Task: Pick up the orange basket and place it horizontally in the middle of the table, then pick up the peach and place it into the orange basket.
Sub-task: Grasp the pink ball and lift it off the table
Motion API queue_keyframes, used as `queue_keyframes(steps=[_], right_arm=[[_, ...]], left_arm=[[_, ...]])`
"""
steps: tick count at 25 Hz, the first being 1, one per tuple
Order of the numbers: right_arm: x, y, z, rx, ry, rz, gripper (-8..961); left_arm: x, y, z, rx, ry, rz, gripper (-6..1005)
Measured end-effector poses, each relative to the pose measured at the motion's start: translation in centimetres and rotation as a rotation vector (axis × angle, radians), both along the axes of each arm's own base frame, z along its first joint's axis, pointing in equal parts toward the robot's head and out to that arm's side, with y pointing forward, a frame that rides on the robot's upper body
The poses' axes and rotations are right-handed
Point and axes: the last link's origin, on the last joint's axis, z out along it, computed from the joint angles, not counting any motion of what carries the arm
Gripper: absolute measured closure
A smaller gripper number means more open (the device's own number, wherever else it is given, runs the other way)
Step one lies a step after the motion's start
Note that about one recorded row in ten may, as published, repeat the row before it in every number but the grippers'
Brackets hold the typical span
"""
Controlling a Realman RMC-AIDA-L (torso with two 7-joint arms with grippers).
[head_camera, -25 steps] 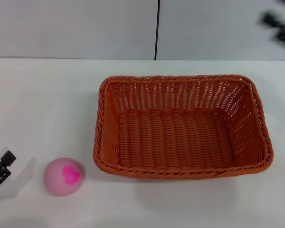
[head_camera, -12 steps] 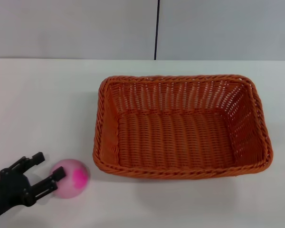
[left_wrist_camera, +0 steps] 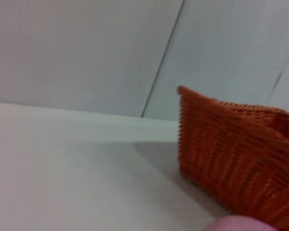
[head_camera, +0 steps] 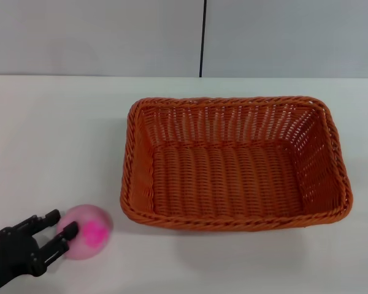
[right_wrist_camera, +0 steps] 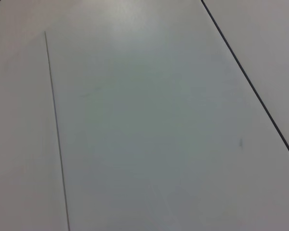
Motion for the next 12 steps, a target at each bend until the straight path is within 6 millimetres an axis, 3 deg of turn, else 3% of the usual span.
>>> queue_keyframes(steps=[12], right_arm=[[0.26,-0.02,-0.61,-0.011,0.024,-0.020,345]], left_arm=[[0.01,-0.19,-0.15,0.050,0.032,-0.017,686]])
